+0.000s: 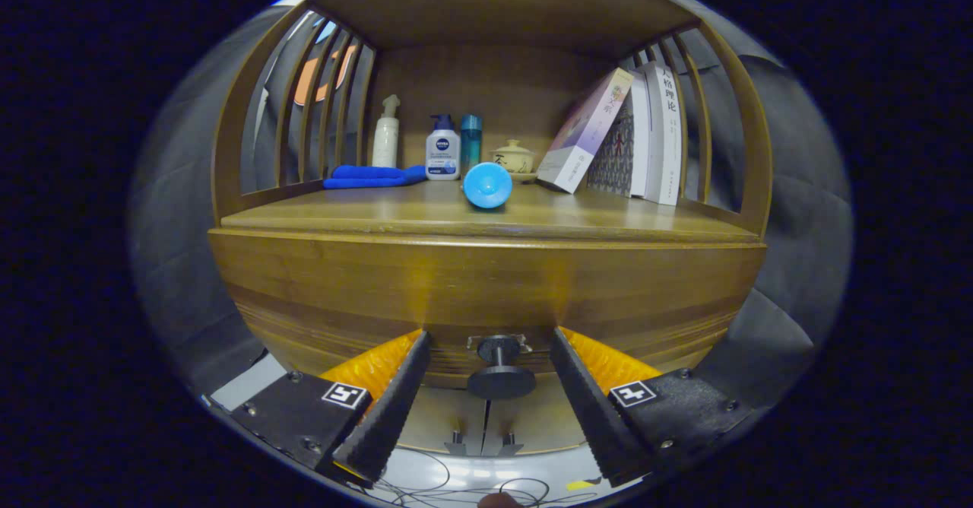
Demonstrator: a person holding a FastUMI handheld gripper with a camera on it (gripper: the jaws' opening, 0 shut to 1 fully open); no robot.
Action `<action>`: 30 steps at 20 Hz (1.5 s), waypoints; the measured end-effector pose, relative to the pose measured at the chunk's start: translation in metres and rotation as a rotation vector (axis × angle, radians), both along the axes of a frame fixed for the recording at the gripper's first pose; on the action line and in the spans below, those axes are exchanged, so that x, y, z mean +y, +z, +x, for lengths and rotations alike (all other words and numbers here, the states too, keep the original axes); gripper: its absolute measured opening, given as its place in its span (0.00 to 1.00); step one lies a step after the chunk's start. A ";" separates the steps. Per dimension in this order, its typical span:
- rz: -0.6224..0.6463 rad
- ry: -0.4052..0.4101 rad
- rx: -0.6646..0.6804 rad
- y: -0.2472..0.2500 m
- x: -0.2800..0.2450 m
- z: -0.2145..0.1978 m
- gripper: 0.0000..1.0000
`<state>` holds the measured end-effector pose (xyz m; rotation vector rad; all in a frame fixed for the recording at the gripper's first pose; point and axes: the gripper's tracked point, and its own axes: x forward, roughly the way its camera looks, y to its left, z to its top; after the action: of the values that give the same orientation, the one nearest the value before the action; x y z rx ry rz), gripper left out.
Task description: Pull open the drawer, take out the items inside it, and place them on the countertop above the cabinet.
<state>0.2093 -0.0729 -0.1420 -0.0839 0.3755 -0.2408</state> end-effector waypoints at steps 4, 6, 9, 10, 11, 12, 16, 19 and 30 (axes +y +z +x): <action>-0.020 0.003 0.021 -0.004 -0.002 0.003 1.00; -0.011 0.018 0.029 -0.001 -0.002 0.003 1.00; -0.002 0.030 -0.001 0.009 -0.001 -0.002 1.00; -0.002 0.037 -0.012 0.012 -0.001 -0.007 1.00; -0.001 0.045 -0.027 0.015 0.000 -0.011 1.00; 0.001 0.050 -0.041 0.018 0.001 -0.016 1.00; 0.011 0.067 -0.075 0.023 0.006 -0.031 1.00; -0.008 0.092 -0.124 0.038 0.012 -0.051 1.00; 0.028 0.127 -0.245 0.054 0.028 -0.129 1.00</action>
<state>0.0806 -0.0451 -0.0879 -0.0496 0.1292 -0.1178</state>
